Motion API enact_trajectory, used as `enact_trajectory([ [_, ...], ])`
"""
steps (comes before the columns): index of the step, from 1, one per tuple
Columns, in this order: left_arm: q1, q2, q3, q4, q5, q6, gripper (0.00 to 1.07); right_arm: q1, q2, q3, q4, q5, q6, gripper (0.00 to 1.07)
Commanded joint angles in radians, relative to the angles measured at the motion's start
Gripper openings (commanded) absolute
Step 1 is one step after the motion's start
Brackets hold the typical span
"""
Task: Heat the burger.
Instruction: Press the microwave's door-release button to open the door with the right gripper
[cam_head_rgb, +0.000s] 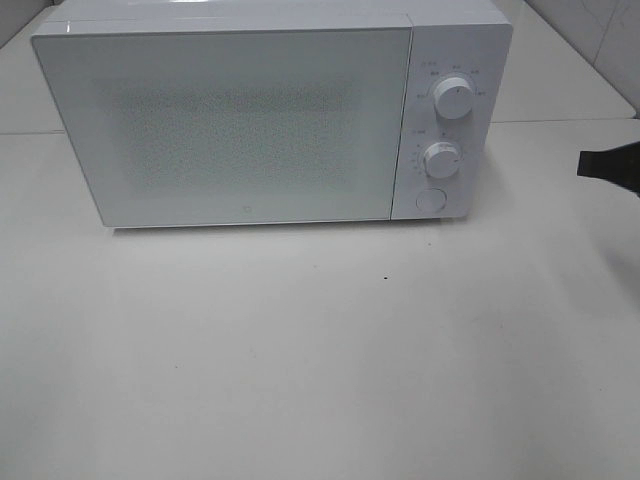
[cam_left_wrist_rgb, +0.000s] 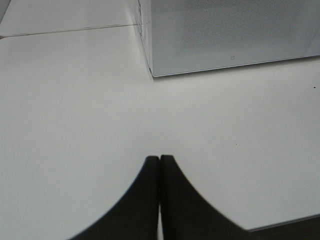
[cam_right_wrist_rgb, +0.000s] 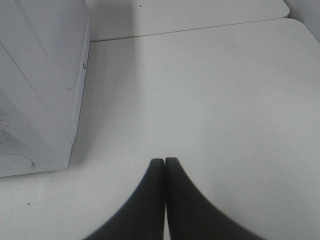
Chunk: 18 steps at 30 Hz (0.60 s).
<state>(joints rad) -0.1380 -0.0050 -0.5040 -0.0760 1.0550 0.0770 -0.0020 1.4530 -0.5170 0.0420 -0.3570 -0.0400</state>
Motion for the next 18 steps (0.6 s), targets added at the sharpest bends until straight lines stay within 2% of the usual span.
enact_trajectory([
  [1, 0.002, -0.009, 0.003, -0.003, -0.015, -0.008, 0.00, 0.025, 0.046, -0.007, -0.009, -0.065, -0.010, 0.00],
  [3, 0.002, -0.009, 0.003, -0.003, -0.015, -0.008, 0.00, 0.080, 0.112, -0.016, -0.013, -0.097, -0.010, 0.00],
  [4, 0.002, -0.009, 0.003, -0.003, -0.015, -0.008, 0.00, 0.080, 0.112, -0.016, -0.013, -0.097, -0.010, 0.00],
  [6, 0.002, -0.009, 0.003, -0.003, -0.015, -0.008, 0.00, 0.148, 0.172, -0.036, -0.016, -0.111, -0.010, 0.00],
  [7, 0.002, -0.009, 0.003, -0.003, -0.015, -0.008, 0.00, 0.148, 0.172, -0.036, -0.016, -0.111, -0.010, 0.00],
  [9, 0.002, -0.009, 0.003, -0.003, -0.015, -0.008, 0.00, 0.224, 0.236, -0.069, -0.016, -0.115, -0.010, 0.00],
  [18, 0.002, -0.009, 0.003, -0.003, -0.015, -0.008, 0.00, 0.316, 0.335, -0.141, -0.015, -0.122, 0.097, 0.00],
])
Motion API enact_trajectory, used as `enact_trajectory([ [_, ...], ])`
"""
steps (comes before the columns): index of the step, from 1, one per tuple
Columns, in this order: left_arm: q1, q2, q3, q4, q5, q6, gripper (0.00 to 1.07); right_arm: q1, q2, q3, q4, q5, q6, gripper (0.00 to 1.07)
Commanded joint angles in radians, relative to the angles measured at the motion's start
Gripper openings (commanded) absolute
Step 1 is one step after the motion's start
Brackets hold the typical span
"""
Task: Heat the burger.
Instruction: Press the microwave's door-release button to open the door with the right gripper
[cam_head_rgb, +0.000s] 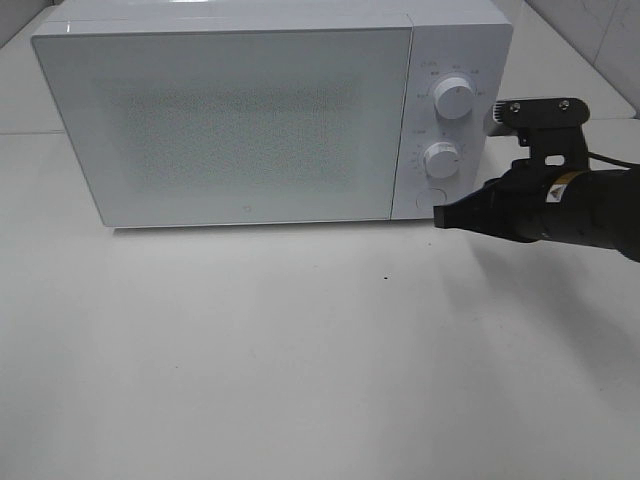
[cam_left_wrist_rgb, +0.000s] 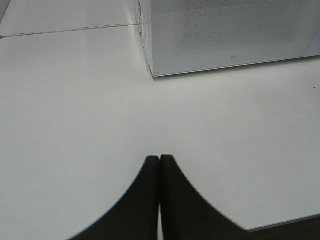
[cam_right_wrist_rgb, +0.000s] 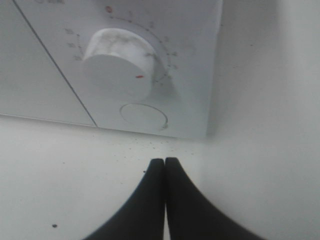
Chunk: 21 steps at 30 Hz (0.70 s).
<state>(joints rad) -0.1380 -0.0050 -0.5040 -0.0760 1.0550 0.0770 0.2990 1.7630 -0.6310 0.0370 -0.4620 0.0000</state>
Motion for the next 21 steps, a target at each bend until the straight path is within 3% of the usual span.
enact_trajectory([
  [1, 0.002, -0.009, 0.003, -0.003, -0.015, -0.008, 0.00, 0.015, 0.037, -0.037, -0.010, -0.017, 0.084, 0.00],
  [21, 0.002, -0.009, 0.003, -0.003, -0.015, -0.008, 0.00, 0.013, 0.210, -0.155, -0.022, -0.130, 0.756, 0.00],
])
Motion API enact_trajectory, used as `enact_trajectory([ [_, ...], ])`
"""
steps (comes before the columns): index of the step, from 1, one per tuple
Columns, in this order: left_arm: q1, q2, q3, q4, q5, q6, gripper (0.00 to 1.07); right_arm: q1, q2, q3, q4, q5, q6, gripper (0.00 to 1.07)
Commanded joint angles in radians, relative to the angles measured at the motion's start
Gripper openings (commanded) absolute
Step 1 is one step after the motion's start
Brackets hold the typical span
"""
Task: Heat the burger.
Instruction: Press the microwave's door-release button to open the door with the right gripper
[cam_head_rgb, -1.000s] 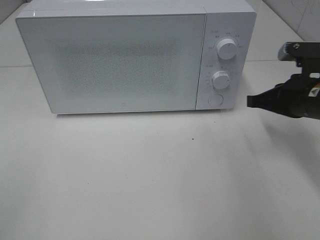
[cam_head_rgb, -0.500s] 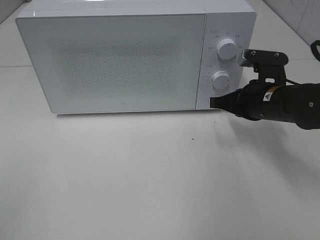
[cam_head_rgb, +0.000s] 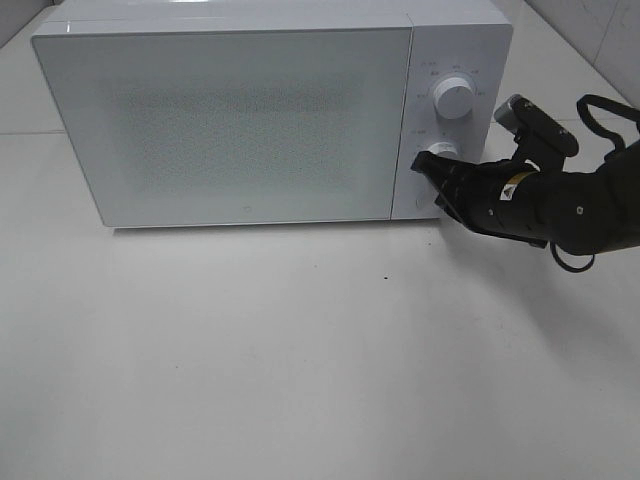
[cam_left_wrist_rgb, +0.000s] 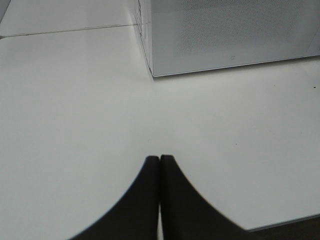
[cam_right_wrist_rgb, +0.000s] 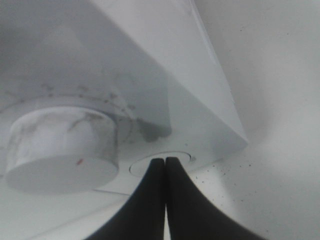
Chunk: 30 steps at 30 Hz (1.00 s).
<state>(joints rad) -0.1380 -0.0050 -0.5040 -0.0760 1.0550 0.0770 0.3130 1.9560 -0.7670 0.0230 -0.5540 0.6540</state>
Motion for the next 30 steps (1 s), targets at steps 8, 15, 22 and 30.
enact_trajectory([
  [8, 0.002, -0.009, 0.003, -0.003, -0.015, -0.008, 0.00, -0.002, 0.075, -0.022, -0.015, -0.199, 0.337, 0.00],
  [15, 0.002, -0.009, 0.003, -0.003, -0.015, -0.008, 0.00, -0.002, 0.135, -0.022, -0.060, -0.418, 0.510, 0.00],
  [22, 0.002, -0.009, 0.003, -0.003, -0.015, -0.008, 0.00, -0.002, 0.143, -0.081, -0.067, -0.444, 0.538, 0.00],
  [30, 0.002, -0.009, 0.003, -0.003, -0.015, -0.008, 0.00, -0.002, 0.143, -0.153, -0.064, -0.441, 0.538, 0.00],
])
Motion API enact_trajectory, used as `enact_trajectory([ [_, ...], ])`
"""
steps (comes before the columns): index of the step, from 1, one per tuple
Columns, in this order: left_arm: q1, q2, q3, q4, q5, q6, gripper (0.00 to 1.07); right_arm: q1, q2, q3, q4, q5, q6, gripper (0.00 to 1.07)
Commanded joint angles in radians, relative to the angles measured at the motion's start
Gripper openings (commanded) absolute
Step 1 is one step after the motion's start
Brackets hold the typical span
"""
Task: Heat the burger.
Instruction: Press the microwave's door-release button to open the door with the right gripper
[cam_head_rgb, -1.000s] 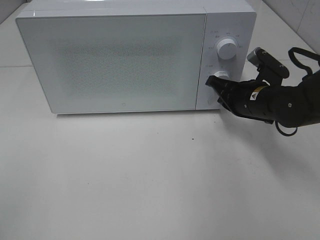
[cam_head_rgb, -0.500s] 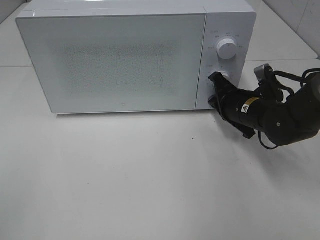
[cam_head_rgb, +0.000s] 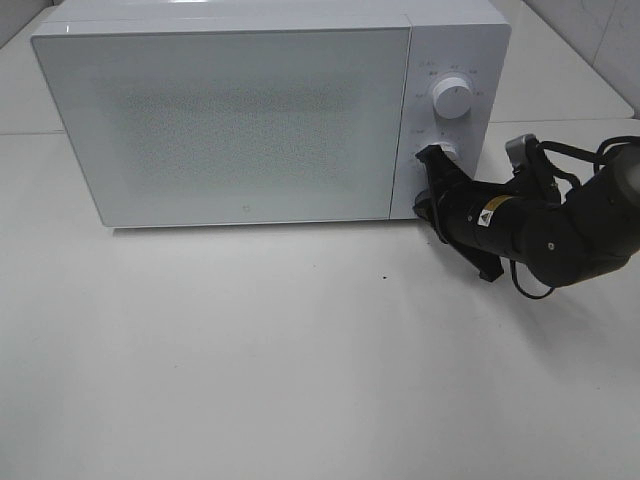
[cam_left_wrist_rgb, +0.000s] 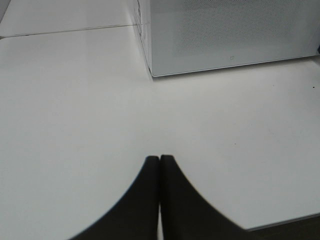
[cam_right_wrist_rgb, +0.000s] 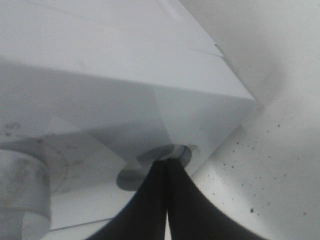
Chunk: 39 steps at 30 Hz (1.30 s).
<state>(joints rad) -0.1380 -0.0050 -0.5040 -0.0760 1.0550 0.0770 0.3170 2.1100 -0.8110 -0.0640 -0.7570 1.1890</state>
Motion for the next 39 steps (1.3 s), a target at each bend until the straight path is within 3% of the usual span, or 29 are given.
enact_trajectory([
  [1, 0.002, -0.009, 0.003, -0.003, -0.015, -0.008, 0.00, -0.006, -0.011, -0.109, 0.023, -0.238, 0.003, 0.00],
  [8, 0.002, -0.009, 0.003, -0.003, -0.015, -0.008, 0.00, -0.006, -0.017, -0.112, 0.054, -0.323, 0.012, 0.00],
  [23, 0.002, -0.009, 0.003, -0.003, -0.015, -0.008, 0.00, -0.006, -0.119, -0.042, 0.076, -0.256, -0.011, 0.00],
  [39, 0.002, -0.009, 0.003, -0.003, -0.015, -0.008, 0.00, -0.006, -0.067, -0.044, 0.084, -0.365, -0.023, 0.00],
])
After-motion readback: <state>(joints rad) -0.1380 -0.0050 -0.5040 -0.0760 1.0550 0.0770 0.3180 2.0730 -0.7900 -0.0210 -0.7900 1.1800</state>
